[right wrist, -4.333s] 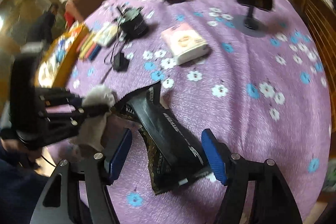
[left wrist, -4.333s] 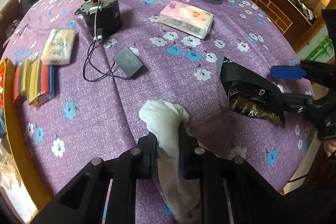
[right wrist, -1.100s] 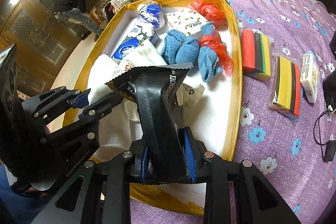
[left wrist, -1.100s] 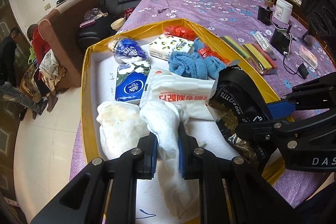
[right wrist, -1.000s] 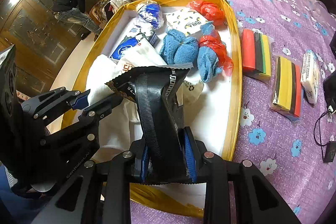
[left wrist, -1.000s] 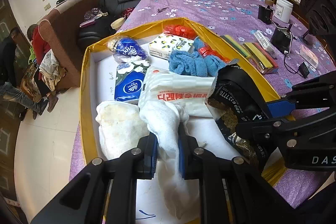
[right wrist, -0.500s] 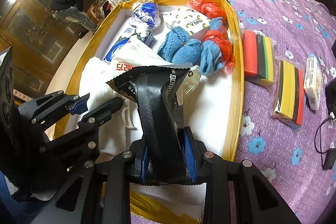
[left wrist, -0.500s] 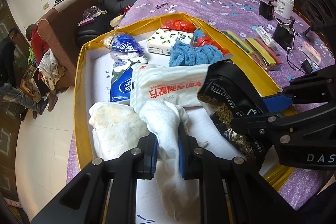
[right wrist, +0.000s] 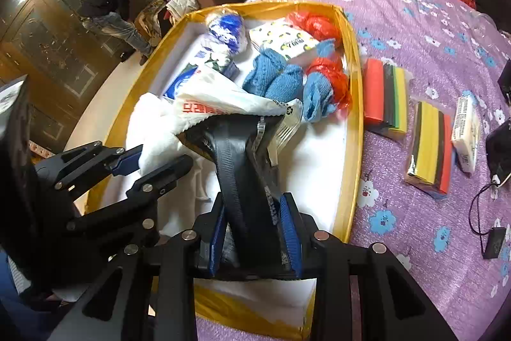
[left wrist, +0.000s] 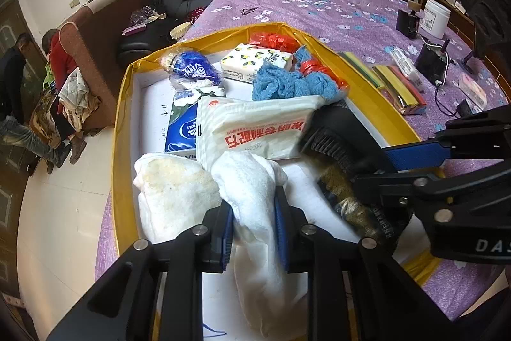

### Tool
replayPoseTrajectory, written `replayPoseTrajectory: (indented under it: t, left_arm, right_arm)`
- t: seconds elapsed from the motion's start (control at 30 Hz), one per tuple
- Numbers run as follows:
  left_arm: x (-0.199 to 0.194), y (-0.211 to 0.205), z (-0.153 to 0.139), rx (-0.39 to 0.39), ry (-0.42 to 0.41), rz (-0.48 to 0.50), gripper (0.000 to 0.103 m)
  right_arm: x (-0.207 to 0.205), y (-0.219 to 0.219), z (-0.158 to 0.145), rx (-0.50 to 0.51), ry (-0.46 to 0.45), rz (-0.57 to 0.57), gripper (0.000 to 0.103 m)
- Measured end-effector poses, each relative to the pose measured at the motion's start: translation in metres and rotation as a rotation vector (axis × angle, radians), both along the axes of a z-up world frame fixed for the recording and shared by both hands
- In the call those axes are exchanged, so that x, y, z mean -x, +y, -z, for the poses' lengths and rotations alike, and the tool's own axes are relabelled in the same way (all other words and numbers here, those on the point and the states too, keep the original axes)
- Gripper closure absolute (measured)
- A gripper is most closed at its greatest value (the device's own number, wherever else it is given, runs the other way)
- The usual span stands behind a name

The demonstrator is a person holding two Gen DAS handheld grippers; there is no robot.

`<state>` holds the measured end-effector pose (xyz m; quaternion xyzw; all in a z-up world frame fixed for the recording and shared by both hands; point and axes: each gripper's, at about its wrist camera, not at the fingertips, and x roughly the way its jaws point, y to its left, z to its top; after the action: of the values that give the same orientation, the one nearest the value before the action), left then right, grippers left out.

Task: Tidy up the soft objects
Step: 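Open both grippers to drop the snack bag and tissue into the tray, then grasp the pink tissue pack with the right gripper while left grasps the Face tissue pack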

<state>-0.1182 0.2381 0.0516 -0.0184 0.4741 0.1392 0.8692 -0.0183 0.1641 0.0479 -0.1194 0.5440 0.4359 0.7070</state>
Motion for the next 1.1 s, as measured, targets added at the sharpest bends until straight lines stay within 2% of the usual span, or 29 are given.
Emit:
replayPoseTrajectory:
  t: [0.17, 0.37, 0.57, 0.87, 1.0, 1.1]
  left_arm:
    - [0.005, -0.005, -0.009, 0.002, -0.021, -0.01, 0.065]
    - [0.005, -0.016, -0.022, -0.002, -0.042, -0.015, 0.059]
    - [-0.007, -0.043, -0.035, -0.005, -0.06, 0.025, 0.058]
    - [-0.044, -0.088, -0.044, 0.08, -0.047, 0.109, 0.057]
    - [-0.07, -0.113, -0.048, 0.094, -0.037, 0.16, 0.039]
    - [-0.096, -0.13, -0.05, 0.101, -0.021, 0.2, 0.032]
  right_arm:
    - [0.003, -0.019, -0.013, -0.032, -0.008, 0.023, 0.066]
    - [0.0, -0.057, -0.027, -0.083, -0.005, 0.081, 0.066]
    - [-0.013, -0.11, -0.036, -0.112, 0.02, 0.191, 0.066]
    - [-0.024, -0.195, -0.037, -0.111, 0.041, 0.345, 0.065]
    - [-0.028, -0.233, -0.038, -0.112, 0.041, 0.415, 0.063]
    - [-0.029, -0.264, -0.038, -0.11, 0.043, 0.471, 0.061]
